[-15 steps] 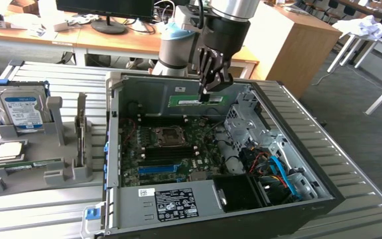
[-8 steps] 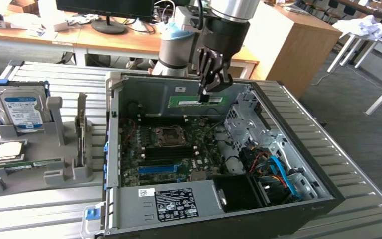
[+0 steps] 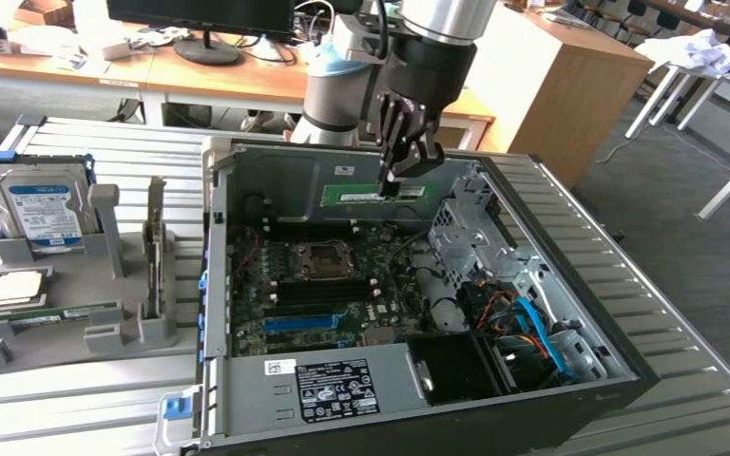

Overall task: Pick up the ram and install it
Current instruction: 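Insert the ram into the slot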

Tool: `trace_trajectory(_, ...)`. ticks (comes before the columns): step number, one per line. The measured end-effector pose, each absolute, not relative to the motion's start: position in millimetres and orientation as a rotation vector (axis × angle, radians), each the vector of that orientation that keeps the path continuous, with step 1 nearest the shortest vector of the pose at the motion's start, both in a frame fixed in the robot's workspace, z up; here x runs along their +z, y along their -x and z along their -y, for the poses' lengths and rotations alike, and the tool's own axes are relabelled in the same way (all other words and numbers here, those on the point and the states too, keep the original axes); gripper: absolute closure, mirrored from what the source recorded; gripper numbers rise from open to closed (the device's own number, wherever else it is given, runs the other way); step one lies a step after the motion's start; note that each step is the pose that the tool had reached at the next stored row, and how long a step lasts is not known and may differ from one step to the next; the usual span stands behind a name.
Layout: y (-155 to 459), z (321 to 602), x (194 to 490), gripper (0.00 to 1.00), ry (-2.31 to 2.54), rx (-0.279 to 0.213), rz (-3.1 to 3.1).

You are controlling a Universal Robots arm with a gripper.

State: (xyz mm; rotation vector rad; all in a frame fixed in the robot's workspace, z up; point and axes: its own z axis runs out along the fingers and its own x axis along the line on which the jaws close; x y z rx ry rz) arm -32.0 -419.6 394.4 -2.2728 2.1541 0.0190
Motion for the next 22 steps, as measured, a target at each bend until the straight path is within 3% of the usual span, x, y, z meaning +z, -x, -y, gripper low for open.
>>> trace_trajectory(22,32.2,419.6,389.4,0.87,2.273,0.019,-2.154)
